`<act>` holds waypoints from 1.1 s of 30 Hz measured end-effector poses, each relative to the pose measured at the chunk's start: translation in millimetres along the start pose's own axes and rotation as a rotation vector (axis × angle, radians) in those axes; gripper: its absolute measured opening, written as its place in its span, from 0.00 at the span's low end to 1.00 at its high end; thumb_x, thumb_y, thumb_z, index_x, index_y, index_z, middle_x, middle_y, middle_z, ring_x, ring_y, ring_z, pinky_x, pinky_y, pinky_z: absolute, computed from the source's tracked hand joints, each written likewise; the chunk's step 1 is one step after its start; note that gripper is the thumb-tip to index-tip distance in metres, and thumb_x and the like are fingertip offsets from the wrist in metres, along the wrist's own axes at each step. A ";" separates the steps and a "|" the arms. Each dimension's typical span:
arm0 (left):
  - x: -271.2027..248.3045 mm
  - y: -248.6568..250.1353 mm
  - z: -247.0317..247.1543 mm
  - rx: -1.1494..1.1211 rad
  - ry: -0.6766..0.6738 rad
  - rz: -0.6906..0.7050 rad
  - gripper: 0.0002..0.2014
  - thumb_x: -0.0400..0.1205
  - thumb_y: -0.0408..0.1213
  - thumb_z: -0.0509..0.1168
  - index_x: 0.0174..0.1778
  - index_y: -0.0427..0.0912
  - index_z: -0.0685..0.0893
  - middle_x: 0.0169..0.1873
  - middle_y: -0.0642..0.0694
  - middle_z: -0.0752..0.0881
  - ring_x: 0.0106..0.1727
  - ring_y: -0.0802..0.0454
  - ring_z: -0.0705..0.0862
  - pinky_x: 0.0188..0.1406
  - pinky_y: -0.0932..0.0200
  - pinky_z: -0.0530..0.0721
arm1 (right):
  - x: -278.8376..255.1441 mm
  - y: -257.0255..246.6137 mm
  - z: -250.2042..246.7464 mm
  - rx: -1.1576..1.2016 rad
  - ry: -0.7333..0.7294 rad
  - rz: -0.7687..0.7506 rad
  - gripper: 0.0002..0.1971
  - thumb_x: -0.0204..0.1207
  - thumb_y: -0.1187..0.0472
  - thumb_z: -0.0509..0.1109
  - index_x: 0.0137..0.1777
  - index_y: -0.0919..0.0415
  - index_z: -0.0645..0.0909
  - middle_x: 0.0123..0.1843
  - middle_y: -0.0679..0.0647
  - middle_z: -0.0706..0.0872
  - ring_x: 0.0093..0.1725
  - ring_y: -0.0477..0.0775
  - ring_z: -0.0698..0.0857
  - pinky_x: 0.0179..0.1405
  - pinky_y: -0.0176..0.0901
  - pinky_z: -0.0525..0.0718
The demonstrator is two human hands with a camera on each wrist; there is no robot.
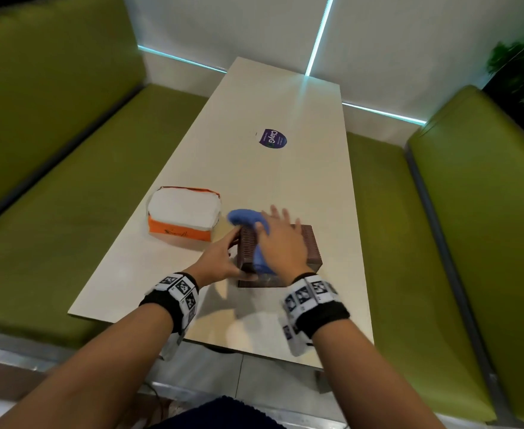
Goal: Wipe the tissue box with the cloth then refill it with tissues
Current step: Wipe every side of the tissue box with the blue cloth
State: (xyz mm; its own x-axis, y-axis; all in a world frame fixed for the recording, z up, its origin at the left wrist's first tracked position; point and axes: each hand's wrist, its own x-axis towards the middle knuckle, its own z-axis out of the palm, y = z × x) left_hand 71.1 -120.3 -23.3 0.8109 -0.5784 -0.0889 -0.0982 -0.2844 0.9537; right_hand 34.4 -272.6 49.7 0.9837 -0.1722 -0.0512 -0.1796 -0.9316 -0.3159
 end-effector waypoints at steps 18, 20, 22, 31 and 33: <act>-1.5 -6.0 -0.1 -0.041 0.002 0.041 0.53 0.59 0.35 0.87 0.76 0.61 0.65 0.69 0.61 0.79 0.72 0.69 0.74 0.69 0.64 0.74 | 5.2 36.4 -11.6 0.232 0.115 0.092 0.26 0.88 0.54 0.50 0.84 0.42 0.51 0.75 0.59 0.76 0.77 0.62 0.72 0.80 0.61 0.64; -2.0 -6.1 -1.1 -0.034 0.001 0.039 0.54 0.59 0.35 0.87 0.77 0.61 0.64 0.69 0.62 0.79 0.72 0.71 0.74 0.69 0.66 0.73 | 2.9 43.2 -13.8 0.279 0.072 0.084 0.27 0.88 0.48 0.49 0.85 0.44 0.48 0.80 0.57 0.70 0.82 0.64 0.64 0.82 0.65 0.56; -2.0 -8.9 -3.1 -0.029 -0.006 0.035 0.56 0.58 0.38 0.87 0.80 0.55 0.64 0.70 0.60 0.79 0.74 0.68 0.74 0.73 0.61 0.73 | -4.3 45.3 -17.3 0.239 -0.061 -0.014 0.32 0.85 0.41 0.49 0.85 0.45 0.43 0.86 0.54 0.58 0.86 0.62 0.50 0.82 0.68 0.46; -3.6 -7.0 -2.3 -0.036 0.001 0.023 0.55 0.58 0.38 0.87 0.80 0.57 0.65 0.68 0.60 0.80 0.72 0.66 0.75 0.67 0.65 0.74 | -10.3 59.0 -24.6 0.101 -0.095 -0.082 0.38 0.79 0.37 0.60 0.83 0.54 0.54 0.85 0.52 0.61 0.86 0.57 0.52 0.83 0.63 0.48; -3.5 -6.9 -1.2 -0.034 0.008 0.020 0.57 0.58 0.40 0.87 0.81 0.56 0.63 0.69 0.60 0.80 0.72 0.67 0.75 0.65 0.70 0.73 | -12.3 33.3 -11.8 -0.022 0.020 -0.069 0.29 0.85 0.45 0.54 0.82 0.56 0.59 0.83 0.54 0.66 0.84 0.56 0.59 0.84 0.58 0.54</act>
State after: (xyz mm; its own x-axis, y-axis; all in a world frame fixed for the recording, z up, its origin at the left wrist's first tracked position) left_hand 69.6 -115.4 -29.2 0.8138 -0.5772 -0.0677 -0.0946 -0.2465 0.9645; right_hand 16.3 -305.3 51.0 0.9935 -0.1135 -0.0111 -0.1117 -0.9482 -0.2973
